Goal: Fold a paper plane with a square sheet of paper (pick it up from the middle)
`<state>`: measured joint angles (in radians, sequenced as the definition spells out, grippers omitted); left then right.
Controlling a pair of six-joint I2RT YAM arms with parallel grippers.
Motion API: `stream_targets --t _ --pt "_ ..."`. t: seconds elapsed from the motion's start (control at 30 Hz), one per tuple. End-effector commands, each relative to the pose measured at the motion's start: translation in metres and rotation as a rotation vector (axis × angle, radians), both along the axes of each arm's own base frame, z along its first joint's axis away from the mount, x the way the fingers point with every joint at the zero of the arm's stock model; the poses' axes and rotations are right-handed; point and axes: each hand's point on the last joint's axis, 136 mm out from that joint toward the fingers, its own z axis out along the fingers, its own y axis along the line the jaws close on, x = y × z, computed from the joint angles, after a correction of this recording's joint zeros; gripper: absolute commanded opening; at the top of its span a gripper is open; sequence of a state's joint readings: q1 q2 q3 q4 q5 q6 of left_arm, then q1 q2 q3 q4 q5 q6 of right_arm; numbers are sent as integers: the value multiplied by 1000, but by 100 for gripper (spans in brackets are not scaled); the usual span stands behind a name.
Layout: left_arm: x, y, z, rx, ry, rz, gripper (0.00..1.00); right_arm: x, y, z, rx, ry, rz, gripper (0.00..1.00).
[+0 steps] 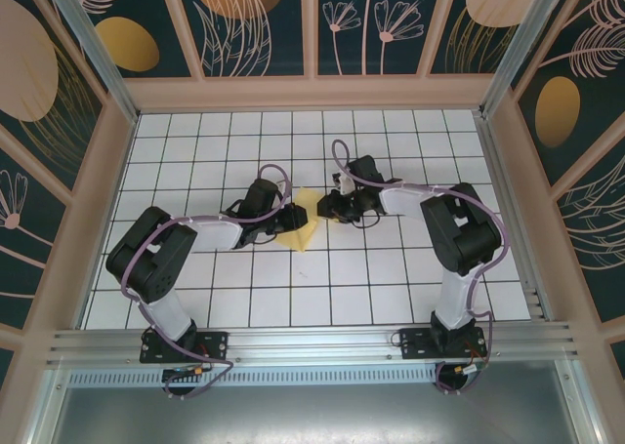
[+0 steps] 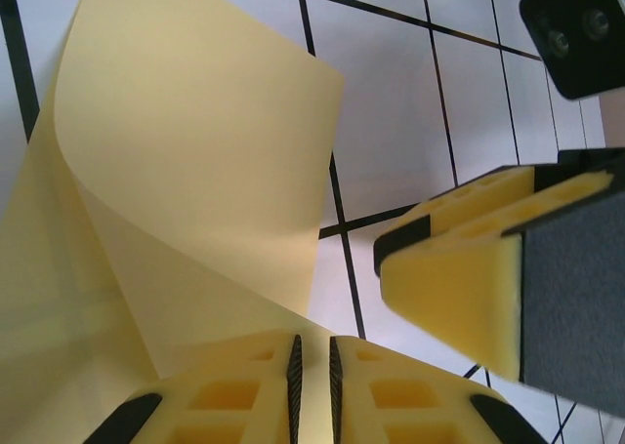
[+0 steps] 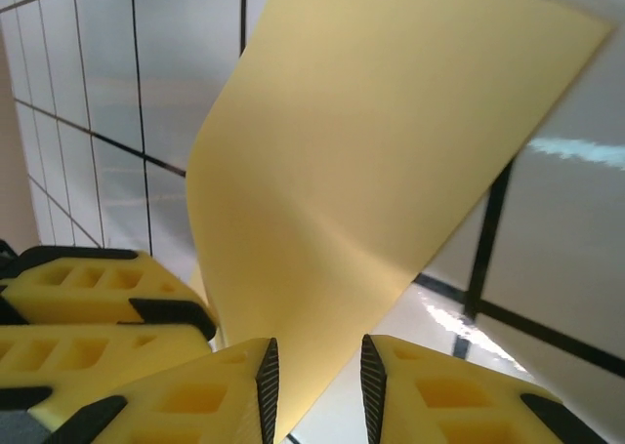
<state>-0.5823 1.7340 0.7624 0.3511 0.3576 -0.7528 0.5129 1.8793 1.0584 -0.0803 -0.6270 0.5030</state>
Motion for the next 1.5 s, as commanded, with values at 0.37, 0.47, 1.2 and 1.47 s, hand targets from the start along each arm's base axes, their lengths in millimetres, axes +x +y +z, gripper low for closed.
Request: stream_targets --t 0.37,0.47,1.2,1.47 --pt "5 1 -10 20 18 11 18 -21 14 13 78 -13 76 34" --pt "5 1 -9 20 17 12 18 -22 13 9 71 -5 78 34" --pt "8 1 7 5 -13 24 19 -25 14 -11 -24 1 76 8" --pt "-3 -6 22 -74 -22 -29 28 -12 11 -22 -92 -22 66 6"
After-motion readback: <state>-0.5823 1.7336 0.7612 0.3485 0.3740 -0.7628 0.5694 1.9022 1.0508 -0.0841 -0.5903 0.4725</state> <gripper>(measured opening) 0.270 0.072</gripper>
